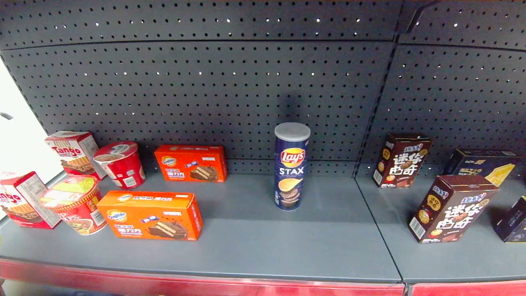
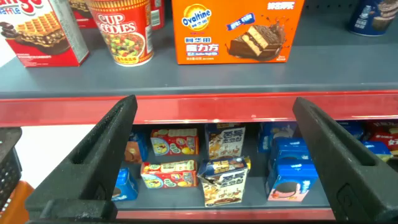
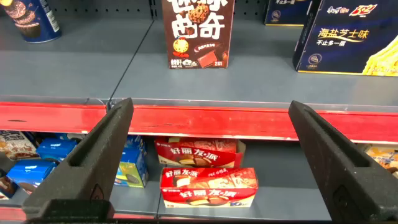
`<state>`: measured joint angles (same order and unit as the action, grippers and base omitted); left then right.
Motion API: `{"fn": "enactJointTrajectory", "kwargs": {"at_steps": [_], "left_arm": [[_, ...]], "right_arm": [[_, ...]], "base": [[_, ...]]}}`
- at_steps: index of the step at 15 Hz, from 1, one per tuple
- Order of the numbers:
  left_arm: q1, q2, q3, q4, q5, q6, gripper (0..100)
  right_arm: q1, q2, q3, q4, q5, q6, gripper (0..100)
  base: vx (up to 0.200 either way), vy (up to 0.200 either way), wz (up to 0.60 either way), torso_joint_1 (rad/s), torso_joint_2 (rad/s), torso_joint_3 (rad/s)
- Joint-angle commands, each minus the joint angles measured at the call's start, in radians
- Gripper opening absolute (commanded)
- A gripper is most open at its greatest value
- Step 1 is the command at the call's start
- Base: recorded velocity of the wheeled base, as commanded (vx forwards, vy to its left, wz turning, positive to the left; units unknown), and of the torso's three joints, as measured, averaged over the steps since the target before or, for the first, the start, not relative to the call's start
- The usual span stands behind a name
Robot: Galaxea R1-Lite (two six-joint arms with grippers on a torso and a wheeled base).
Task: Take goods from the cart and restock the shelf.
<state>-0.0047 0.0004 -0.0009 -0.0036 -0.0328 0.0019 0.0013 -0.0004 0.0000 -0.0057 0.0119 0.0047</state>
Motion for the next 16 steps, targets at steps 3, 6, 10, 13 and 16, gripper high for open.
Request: {"fn": "enactJointTrajectory", "kwargs": {"at_steps": [3,6,10,13,16], "left_arm": [[0.000,0.000,0.001,-0.001,0.001,0.000,100],[0.000,0.000,0.001,-0.001,0.001,0.000,100],[0.000,0.000,-0.001,-0.001,0.001,0.000,100],[0.000,0.000,0.001,-0.001,0.001,0.000,100],[0.000,0.000,0.001,-0.001,0.001,0.000,100]], "right_arm": [[0.000,0.000,0.000,0.000,0.000,0.000,100],[0.000,0.000,0.000,0.000,-0.001,0.000,100],[0.000,0.000,0.000,0.000,-0.001,0.000,100],[0.000,0.000,0.000,0.000,-0.001,0.000,100],[0.000,0.000,0.000,0.000,-0.001,0.000,100]], "base": [[0.000,0.000,0.00,0.000,0.00,0.000],[0.000,0.000,0.20,0.001,0.00,0.002],[0.000,0.000,0.60,0.000,0.00,0.004],[0.000,0.000,0.60,0.004,0.00,0.004],[0.000,0.000,0.60,0.005,0.00,0.004]]}}
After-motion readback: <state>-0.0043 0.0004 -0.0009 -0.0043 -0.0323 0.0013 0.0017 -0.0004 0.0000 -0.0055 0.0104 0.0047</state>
